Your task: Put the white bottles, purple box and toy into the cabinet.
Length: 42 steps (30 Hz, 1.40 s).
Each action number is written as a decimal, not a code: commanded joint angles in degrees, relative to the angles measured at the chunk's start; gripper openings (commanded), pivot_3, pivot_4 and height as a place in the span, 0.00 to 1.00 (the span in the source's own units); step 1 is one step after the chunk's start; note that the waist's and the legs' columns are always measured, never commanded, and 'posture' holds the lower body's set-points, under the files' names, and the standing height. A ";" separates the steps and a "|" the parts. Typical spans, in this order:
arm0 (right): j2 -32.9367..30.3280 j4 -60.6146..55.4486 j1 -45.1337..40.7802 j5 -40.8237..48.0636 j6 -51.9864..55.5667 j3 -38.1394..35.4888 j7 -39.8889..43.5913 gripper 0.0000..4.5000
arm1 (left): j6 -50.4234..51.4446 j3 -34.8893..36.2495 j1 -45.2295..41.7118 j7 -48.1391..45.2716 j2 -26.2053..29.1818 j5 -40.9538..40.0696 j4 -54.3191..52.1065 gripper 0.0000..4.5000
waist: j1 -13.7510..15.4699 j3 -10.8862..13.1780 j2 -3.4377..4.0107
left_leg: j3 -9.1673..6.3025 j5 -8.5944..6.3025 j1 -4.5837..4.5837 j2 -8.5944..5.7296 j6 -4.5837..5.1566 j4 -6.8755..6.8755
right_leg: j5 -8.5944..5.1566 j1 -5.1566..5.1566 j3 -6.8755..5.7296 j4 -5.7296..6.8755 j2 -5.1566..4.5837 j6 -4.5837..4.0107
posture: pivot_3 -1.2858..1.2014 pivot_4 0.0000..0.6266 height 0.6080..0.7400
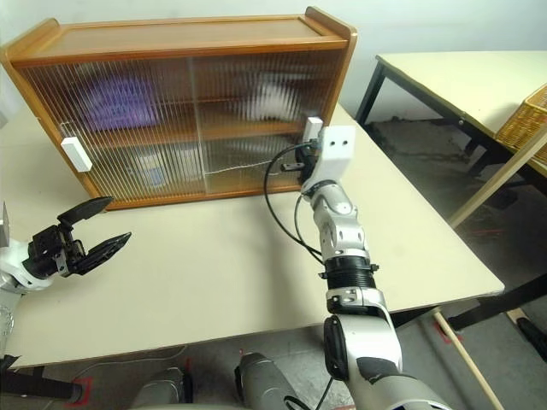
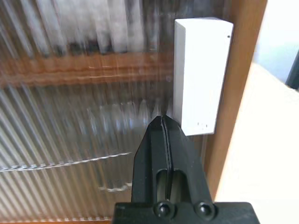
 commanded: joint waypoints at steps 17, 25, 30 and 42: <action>-2.28 -20.13 12.85 13.46 11.04 4.74 26.42 0.54 | 1.08 2.25 3.74 2.69 -0.01 -1.04 -1.65 1.00 | 0.19 0.06 0.07 | 0.01 -0.03 -0.20 -0.09 -0.11 -0.18 | -0.38 -0.14 0.01 -0.05 -0.06 0.14 | 0.44 0.12 1.00; -13.59 -23.75 21.81 24.40 20.29 0.55 45.19 0.99 | 2.27 7.84 8.91 10.62 -0.42 0.25 -0.80 1.00 | 0.57 0.20 0.02 | 0.02 -0.10 -0.27 -0.15 -0.22 -0.22 | -0.92 -0.10 0.04 -0.12 -0.08 0.49 | 0.44 0.14 1.00; -18.79 -13.18 21.61 26.74 15.86 -7.92 49.77 0.99 | 1.49 11.68 9.66 21.58 0.15 7.40 5.92 1.00 | 0.74 0.83 -0.24 | 0.00 -0.06 0.04 -0.19 -0.28 -0.23 | -0.98 0.21 0.08 -0.11 -0.08 0.51 | 0.44 0.17 1.00; -24.24 17.23 16.19 19.91 -5.82 -16.05 51.51 0.99 | 1.61 18.25 12.44 36.87 -1.15 13.11 8.02 1.00 | 1.62 1.98 -0.24 | 0.07 -0.25 0.26 -0.15 -0.49 -0.61 | -0.92 0.24 0.15 -0.06 -0.09 -0.32 | 0.47 0.15 1.00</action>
